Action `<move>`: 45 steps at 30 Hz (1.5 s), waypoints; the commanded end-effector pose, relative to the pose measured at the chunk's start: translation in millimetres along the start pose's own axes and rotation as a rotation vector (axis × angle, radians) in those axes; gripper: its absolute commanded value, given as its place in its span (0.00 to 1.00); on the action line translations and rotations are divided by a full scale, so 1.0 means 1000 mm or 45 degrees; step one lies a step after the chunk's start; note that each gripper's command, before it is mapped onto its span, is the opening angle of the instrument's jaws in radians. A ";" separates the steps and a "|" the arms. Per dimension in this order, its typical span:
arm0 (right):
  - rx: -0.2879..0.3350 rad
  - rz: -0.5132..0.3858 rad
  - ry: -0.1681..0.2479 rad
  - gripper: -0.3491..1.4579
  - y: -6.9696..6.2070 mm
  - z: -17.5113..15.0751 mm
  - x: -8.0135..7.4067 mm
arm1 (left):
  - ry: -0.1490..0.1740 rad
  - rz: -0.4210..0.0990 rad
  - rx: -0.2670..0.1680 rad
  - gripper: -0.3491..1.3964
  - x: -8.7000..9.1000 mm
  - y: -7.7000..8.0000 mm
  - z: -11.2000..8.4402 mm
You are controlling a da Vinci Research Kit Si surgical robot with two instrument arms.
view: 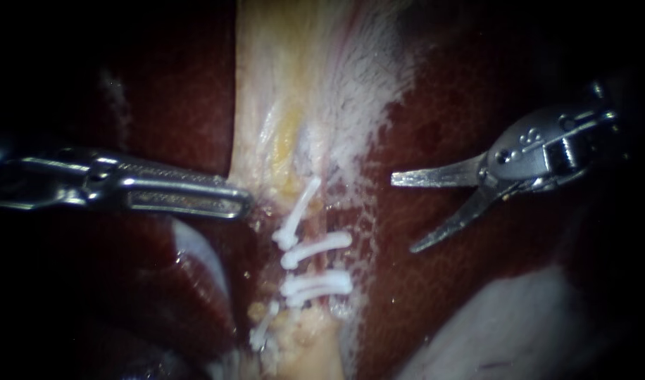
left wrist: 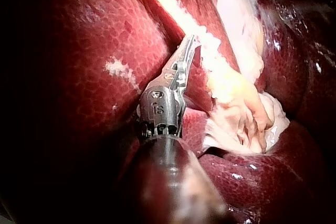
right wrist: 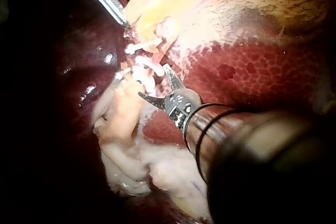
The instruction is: Go to the cutting position right tube
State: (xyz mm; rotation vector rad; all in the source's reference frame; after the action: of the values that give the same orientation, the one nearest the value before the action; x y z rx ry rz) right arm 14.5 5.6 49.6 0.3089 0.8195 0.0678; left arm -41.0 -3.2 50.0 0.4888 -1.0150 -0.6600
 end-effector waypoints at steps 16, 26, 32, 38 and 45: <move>0.171 0.274 -0.072 0.95 -0.0026 0.0057 -0.0032 | -0.053 -0.005 -0.029 0.00 -0.0065 -0.0006 -0.0069; 0.367 0.417 -0.123 0.77 -0.0047 0.0103 -0.0044 | -0.079 0.017 -0.038 0.00 -0.0084 -0.0027 -0.0084; 0.408 0.444 -0.146 0.66 -0.0045 0.0119 -0.0035 | -0.079 0.017 -0.038 0.00 -0.0084 -0.0029 -0.0084; 0.415 0.446 -0.144 0.62 -0.0043 0.0133 -0.0027 | -0.079 0.017 -0.039 0.00 -0.0085 -0.0029 -0.0084; 0.411 0.450 -0.134 0.61 -0.0038 0.0145 -0.0024 | -0.079 0.017 -0.041 0.00 -0.0084 -0.0029 -0.0082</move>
State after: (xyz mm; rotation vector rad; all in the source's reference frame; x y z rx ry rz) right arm 23.3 -2.0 59.5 0.7559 0.6618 0.2482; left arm -37.5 1.2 39.2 0.4357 -1.0640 -0.6820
